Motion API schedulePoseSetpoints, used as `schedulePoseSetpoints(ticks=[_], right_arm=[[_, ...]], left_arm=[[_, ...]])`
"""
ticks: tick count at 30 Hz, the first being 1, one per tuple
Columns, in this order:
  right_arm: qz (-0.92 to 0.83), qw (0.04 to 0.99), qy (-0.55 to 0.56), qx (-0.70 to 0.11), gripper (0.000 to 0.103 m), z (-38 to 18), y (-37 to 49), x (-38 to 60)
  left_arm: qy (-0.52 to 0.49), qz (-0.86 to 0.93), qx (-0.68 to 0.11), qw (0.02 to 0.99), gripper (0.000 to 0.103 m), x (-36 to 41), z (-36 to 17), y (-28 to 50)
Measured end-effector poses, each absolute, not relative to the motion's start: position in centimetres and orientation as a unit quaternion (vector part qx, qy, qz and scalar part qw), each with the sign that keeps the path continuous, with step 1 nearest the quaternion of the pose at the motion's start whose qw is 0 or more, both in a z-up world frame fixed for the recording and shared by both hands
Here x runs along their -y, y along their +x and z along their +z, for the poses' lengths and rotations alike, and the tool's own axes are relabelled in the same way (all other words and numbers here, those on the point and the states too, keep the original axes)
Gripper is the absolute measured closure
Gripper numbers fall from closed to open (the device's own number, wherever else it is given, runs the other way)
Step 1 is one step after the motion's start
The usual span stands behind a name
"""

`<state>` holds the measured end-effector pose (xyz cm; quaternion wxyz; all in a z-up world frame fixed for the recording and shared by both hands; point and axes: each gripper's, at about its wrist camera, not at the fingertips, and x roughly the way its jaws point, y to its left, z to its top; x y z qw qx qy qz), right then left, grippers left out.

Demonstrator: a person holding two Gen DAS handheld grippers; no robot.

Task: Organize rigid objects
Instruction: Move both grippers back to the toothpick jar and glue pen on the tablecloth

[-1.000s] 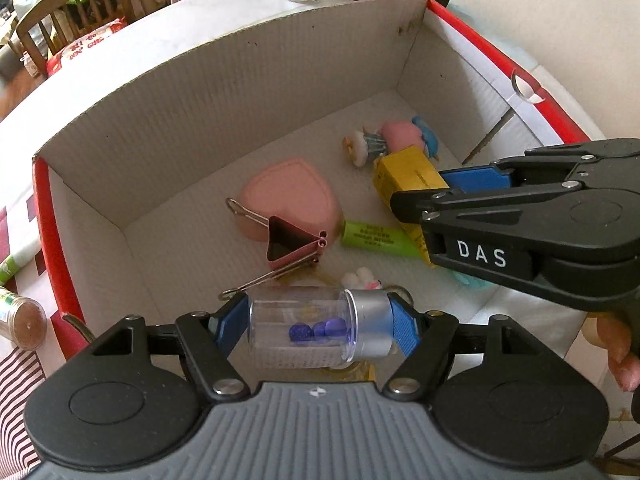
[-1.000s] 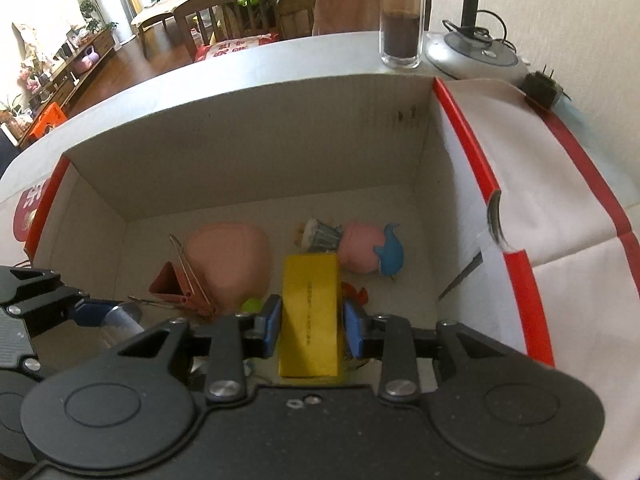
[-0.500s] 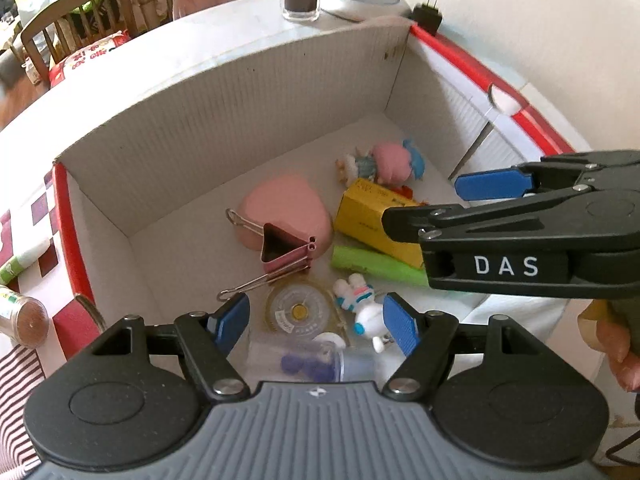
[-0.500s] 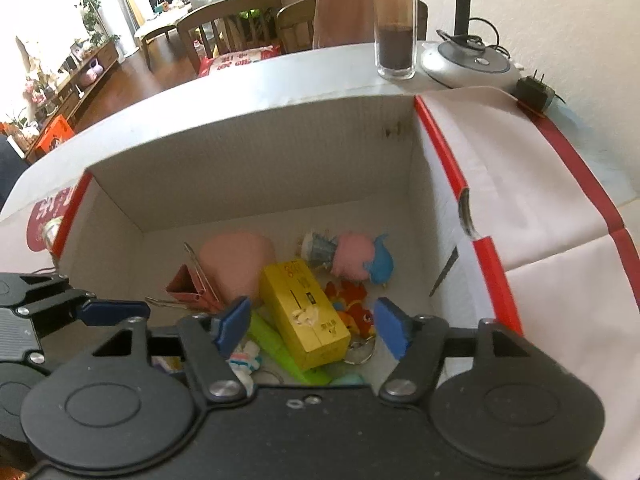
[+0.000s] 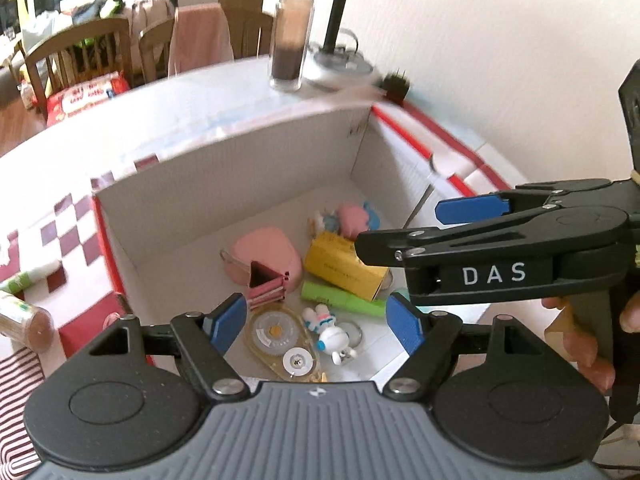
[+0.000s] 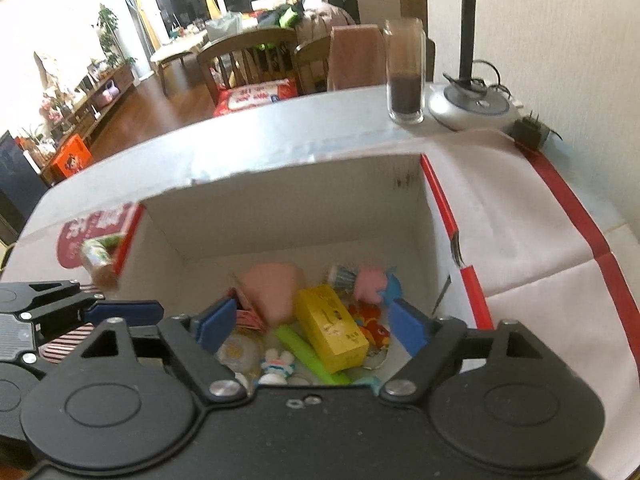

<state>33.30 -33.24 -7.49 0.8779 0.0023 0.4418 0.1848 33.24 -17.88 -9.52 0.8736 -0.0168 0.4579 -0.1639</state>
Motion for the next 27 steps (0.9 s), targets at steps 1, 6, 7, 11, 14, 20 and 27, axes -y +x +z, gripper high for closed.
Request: schedulePoseSetpoints(ticks=[1,6,7,11,14,20,27], right_arm=[[0.186,0.880,0.003,-0.437,0.015,-7.1,33.0,33.1],[0.190,0.890,0.010,-0.415,0.011,-5.3,31.4,32.4],[0.190,0.892,0.012,-0.411,0.008,-5.0,31.0,32.1],[0.193,0.898,0.021,-0.394,0.003,-3.8,29.7,31.2],[0.199,0.903,0.028,-0.381,0.001,-3.0,28.4,30.2],[0.219,0.904,0.040,-0.366,0.001,-2.1,26.1,27.3],[0.228,0.904,0.032,-0.360,0.001,-1.6,23.6,22.3]], left_arm=[[-0.018,-0.165,-0.451,0.877,0.026,17.6,-9.2,32.9],[-0.019,-0.165,-0.414,0.895,0.026,15.8,-7.4,30.9],[-0.018,-0.165,-0.408,0.898,0.026,15.4,-7.1,30.6],[-0.018,-0.160,-0.383,0.910,0.022,13.2,-6.0,28.7],[-0.019,-0.155,-0.368,0.917,0.021,11.5,-5.4,27.5],[-0.018,-0.130,-0.337,0.932,0.021,7.5,-4.9,24.8],[-0.027,-0.101,-0.314,0.944,0.020,2.0,-4.5,22.5]])
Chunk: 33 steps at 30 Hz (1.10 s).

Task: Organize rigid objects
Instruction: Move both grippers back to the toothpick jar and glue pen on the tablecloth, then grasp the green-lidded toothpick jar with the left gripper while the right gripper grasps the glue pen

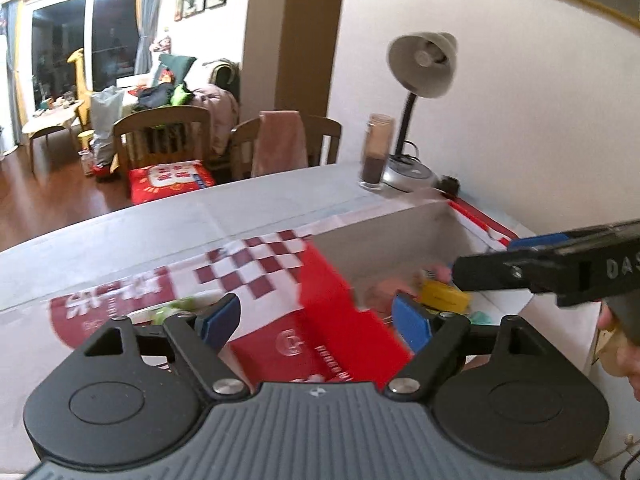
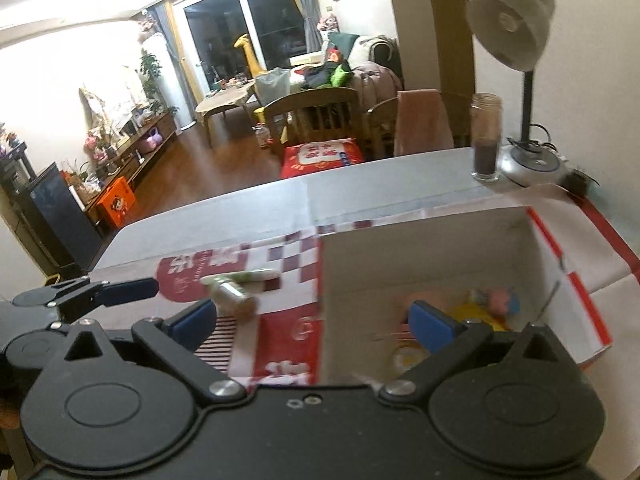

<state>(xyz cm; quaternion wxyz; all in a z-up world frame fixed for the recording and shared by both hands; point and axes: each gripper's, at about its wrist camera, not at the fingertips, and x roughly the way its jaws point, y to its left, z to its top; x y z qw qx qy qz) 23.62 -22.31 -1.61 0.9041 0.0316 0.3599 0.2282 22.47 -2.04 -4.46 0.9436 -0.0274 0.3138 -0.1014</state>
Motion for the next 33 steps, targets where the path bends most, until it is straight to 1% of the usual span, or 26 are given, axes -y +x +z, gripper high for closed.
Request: schedulePoseSetpoints(ticks=[8,14,24,33], right_arm=[[0.237,0.903,0.003,-0.358,0.001,-1.0,22.4,16.5],[0.252,0.897,-0.024,-0.364,0.001,-1.0,23.0,12.3],[0.264,0.877,-0.067,-0.395,0.001,-3.3,27.2,8.2],[0.309,0.835,-0.155,-0.427,0.001,-6.6,34.2,5.4]], left_arm=[[-0.043,-0.083,-0.320,0.943,0.020,-4.4,-5.7,21.3],[-0.033,-0.071,-0.308,0.948,0.019,-7.3,-6.6,20.6],[-0.022,-0.093,-0.329,0.940,0.019,-9.0,-9.3,22.9],[-0.002,-0.097,-0.338,0.936,0.019,-8.0,-12.2,26.6]])
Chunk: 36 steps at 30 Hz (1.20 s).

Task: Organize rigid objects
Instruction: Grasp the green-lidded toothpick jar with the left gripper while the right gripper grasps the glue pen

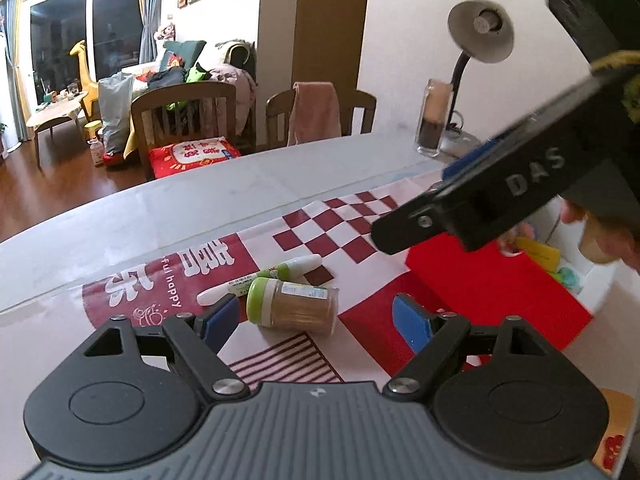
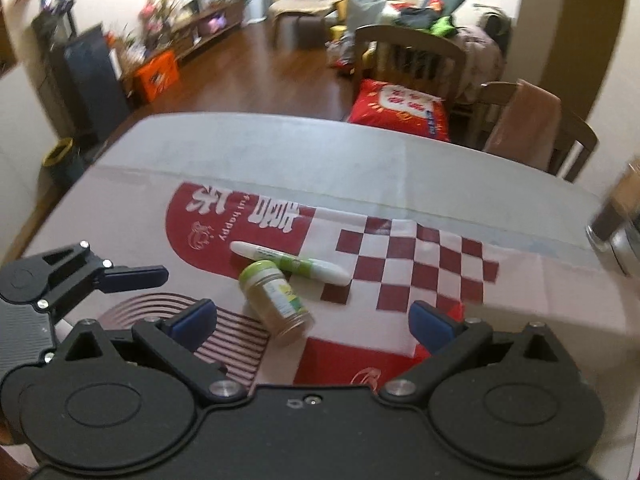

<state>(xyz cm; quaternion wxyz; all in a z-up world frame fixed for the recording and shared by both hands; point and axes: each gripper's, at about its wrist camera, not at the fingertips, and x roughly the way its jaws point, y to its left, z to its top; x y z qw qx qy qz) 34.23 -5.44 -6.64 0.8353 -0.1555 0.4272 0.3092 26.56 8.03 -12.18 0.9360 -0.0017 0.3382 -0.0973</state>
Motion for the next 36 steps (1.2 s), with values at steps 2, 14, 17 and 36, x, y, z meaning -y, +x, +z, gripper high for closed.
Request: schedulePoseSetpoints(ticks=[2,14,17,36], right_arm=[[0.315,0.828,-0.171,-0.431,0.002,-7.5,35.7,4.8],[0.361,0.753,-0.293,-0.466,0.010,-12.5,41.1,0.9],[0.363,0.737,-0.329,-0.465,0.011,-13.6,41.6,-0.3],[0.436,0.681,-0.378,-0.450,0.042,-17.7,43.8,-5.0]], left_arm=[[-0.002,-0.091,-0.347,0.934,0.019,-7.9,-13.0,27.7],[0.012,-0.072,-0.383,0.921,0.019,-7.3,-17.5,32.5],[0.023,-0.072,-0.389,0.918,0.019,-7.2,-18.4,33.1],[0.014,-0.092,-0.398,0.913,0.019,-7.5,-21.0,35.0]])
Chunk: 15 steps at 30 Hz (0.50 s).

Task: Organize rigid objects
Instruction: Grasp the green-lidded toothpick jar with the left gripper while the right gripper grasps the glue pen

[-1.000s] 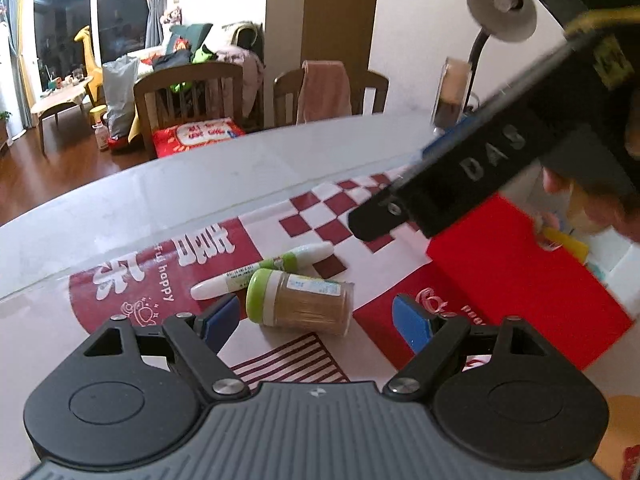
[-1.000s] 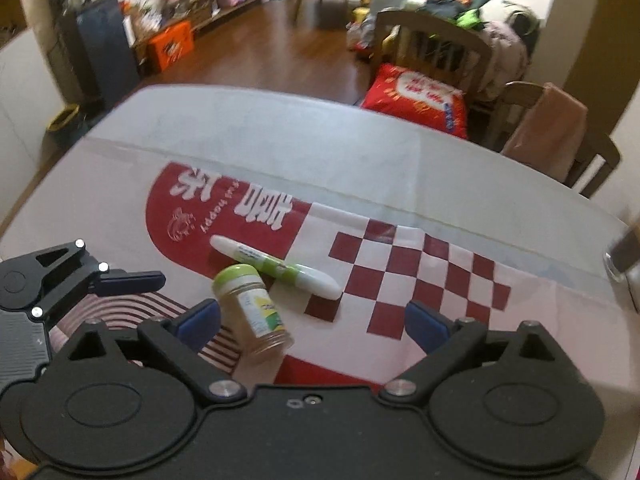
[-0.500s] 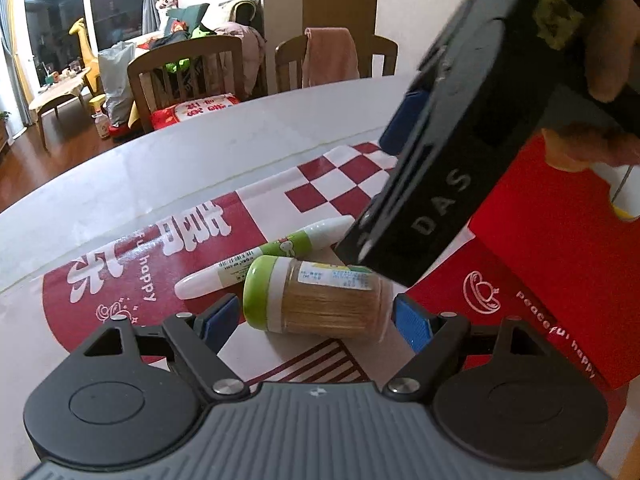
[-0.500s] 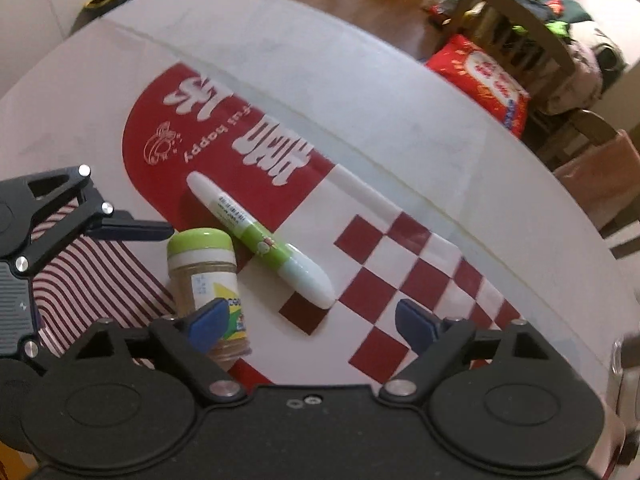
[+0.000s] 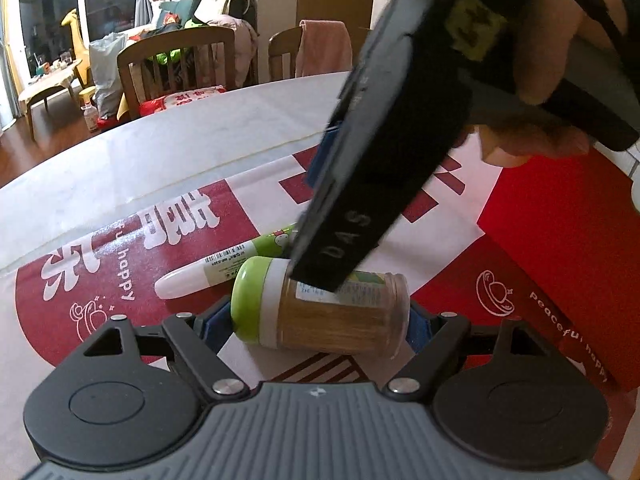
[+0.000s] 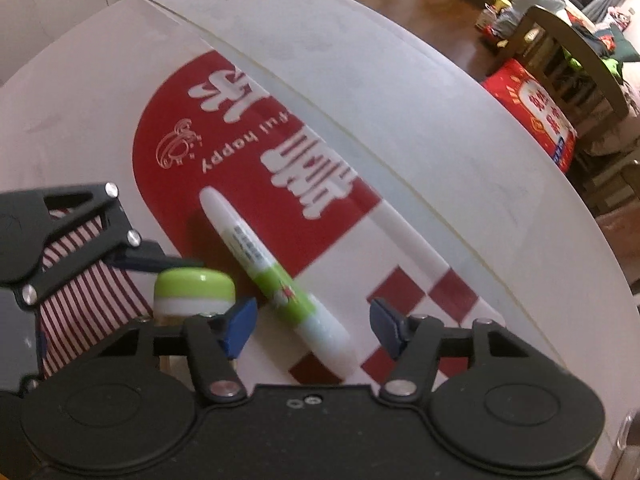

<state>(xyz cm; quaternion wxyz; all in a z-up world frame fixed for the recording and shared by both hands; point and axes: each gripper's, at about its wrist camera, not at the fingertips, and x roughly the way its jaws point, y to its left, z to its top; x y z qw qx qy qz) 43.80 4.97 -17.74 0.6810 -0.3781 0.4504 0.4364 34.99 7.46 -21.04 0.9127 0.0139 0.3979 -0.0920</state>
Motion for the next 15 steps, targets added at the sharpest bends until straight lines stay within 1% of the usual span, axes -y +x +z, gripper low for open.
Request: schedulePoseSetpoints(ticks=[1,5,15], right_arm=[[0.439,0.681,-0.377,-0.449,0.047,-17.8,43.9,-5.2],[0.441,0.681,-0.358,-0.462,0.058,-18.6,44.2,-5.4],[0.422,0.716,-0.298,-0.469,0.076,-18.4,43.1,-4.4]], left_arm=[[0.015,-0.092,-0.396,0.913,0.019,-7.4,-21.1,35.0],[0.017,-0.094,-0.391,0.916,0.019,-7.4,-21.2,34.7],[0.001,-0.084,-0.391,0.917,0.019,-8.3,-21.1,33.9]])
